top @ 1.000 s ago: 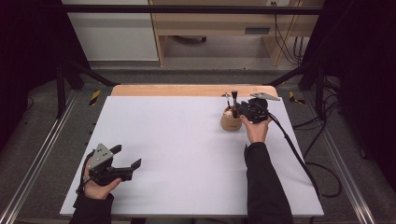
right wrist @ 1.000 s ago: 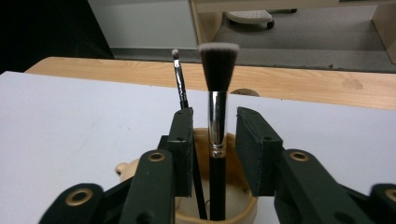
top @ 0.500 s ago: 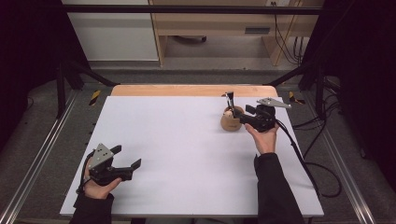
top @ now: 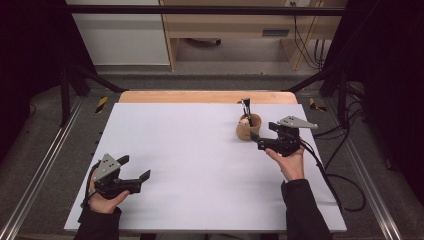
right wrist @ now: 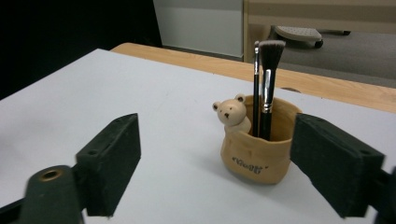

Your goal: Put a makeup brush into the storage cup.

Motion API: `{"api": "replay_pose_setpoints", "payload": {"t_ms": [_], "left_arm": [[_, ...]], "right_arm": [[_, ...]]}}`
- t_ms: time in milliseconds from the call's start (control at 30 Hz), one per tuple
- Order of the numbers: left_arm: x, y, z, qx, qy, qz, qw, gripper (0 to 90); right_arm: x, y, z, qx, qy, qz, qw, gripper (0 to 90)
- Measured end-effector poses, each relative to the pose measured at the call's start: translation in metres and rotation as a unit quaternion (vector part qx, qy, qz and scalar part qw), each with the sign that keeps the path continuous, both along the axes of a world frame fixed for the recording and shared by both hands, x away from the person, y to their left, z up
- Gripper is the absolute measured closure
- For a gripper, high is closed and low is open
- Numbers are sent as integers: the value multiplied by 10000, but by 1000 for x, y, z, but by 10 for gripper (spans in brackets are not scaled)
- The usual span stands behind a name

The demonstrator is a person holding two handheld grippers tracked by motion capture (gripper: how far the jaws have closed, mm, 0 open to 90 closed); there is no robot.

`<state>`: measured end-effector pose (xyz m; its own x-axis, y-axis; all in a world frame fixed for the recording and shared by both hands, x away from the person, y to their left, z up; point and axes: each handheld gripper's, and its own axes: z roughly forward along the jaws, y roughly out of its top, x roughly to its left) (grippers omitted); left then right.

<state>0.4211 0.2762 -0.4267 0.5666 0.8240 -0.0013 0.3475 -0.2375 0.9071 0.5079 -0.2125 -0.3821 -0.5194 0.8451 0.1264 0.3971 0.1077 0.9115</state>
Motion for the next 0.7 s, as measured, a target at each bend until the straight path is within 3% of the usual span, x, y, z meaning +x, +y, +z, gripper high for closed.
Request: {"api": "replay_pose_setpoints", "payload": {"t_ms": [233,700], "left_arm": [[0,0,0,-6,7,-7,10000,68],[0,-1,0,-9,15,-12,10000,63]], "right_arm": [[-15,1,-5,-257,-28,72,9996,60],[-41,-4,-12,-185,-111,190,9996,39]]}}
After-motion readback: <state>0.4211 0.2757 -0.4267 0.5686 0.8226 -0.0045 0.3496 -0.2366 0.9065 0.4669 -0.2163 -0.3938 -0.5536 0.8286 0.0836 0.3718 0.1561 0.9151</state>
